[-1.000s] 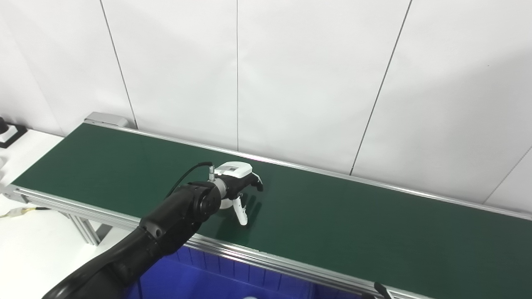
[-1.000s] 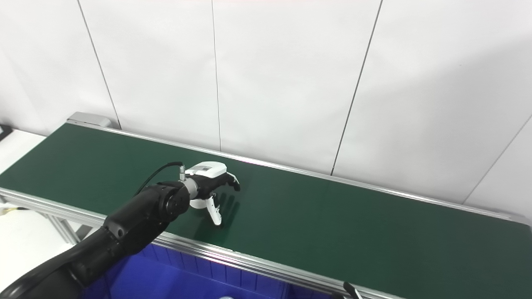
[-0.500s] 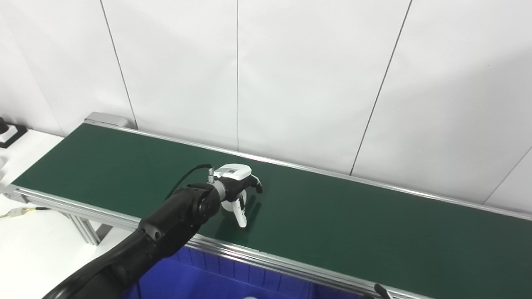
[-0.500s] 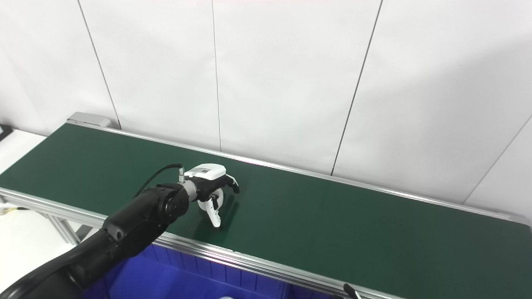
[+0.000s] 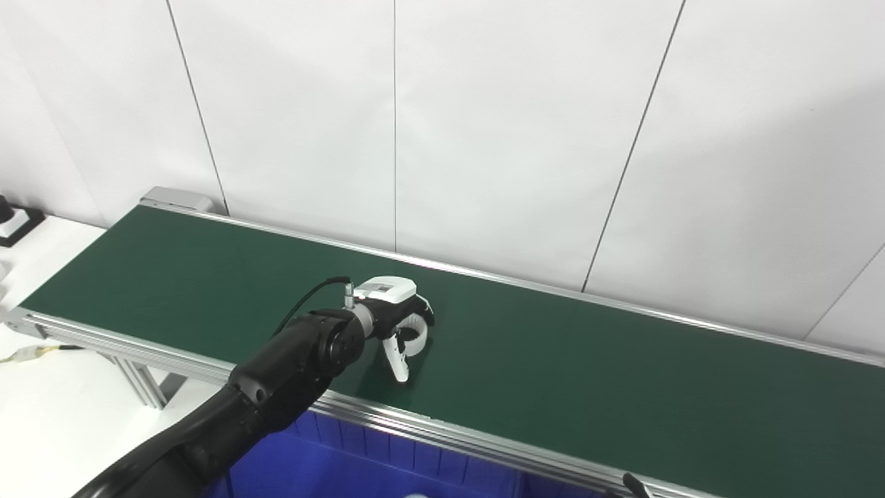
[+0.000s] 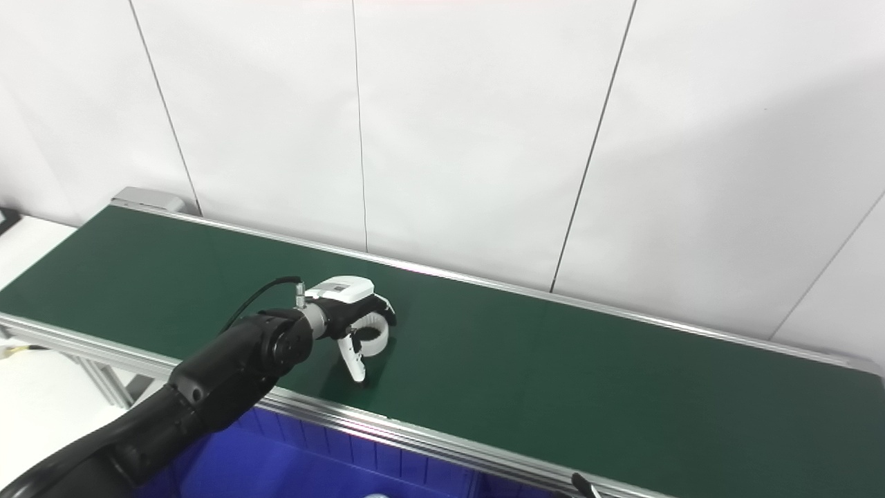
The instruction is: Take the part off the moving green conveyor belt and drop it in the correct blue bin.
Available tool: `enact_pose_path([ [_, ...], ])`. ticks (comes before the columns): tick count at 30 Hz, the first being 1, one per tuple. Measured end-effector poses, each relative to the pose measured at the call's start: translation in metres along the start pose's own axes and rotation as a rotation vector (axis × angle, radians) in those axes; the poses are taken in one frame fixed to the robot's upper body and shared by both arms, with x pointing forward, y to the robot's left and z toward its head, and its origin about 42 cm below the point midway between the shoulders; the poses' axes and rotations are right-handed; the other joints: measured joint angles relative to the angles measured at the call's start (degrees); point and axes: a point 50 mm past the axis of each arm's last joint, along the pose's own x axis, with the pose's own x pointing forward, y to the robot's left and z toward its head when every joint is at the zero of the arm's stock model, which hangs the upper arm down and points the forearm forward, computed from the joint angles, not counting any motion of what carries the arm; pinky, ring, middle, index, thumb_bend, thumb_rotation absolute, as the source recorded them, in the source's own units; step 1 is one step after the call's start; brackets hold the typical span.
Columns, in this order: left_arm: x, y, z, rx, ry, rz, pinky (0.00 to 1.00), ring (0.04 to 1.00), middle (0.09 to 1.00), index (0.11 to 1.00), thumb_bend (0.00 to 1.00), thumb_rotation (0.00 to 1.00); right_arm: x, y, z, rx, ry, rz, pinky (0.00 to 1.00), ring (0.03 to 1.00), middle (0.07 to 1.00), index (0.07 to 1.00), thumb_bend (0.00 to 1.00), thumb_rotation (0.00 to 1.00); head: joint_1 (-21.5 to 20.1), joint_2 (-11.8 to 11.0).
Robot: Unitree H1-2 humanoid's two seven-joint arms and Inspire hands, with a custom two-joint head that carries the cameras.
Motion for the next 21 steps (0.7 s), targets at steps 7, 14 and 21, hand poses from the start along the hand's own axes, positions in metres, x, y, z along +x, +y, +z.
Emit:
enact_pose_path([
  [7, 0.002, -0.004, -0.006, 0.002, 0.005, 0.024, 0.77, 0.739, 0.786, 0.709, 0.82, 0.00, 0.000, 0.000, 0.000, 0.001, 0.001, 0.000, 0.66, 0.741, 0.792, 0.895, 0.43, 0.64, -0.1, 0.1],
  [14, 0.003, -0.006, -0.012, -0.027, -0.003, 0.057, 0.76, 0.511, 0.500, 0.466, 0.51, 0.00, -0.001, 0.000, 0.000, 0.003, 0.000, -0.001, 0.67, 0.746, 0.795, 0.898, 0.43, 0.65, 0.0, 0.0],
  [21, 0.004, -0.008, -0.013, -0.040, -0.022, 0.071, 0.71, 0.492, 0.467, 0.510, 0.50, 0.00, -0.002, 0.000, 0.000, 0.002, 0.000, 0.000, 0.66, 0.739, 0.790, 0.892, 0.44, 0.65, -0.2, 0.2],
])
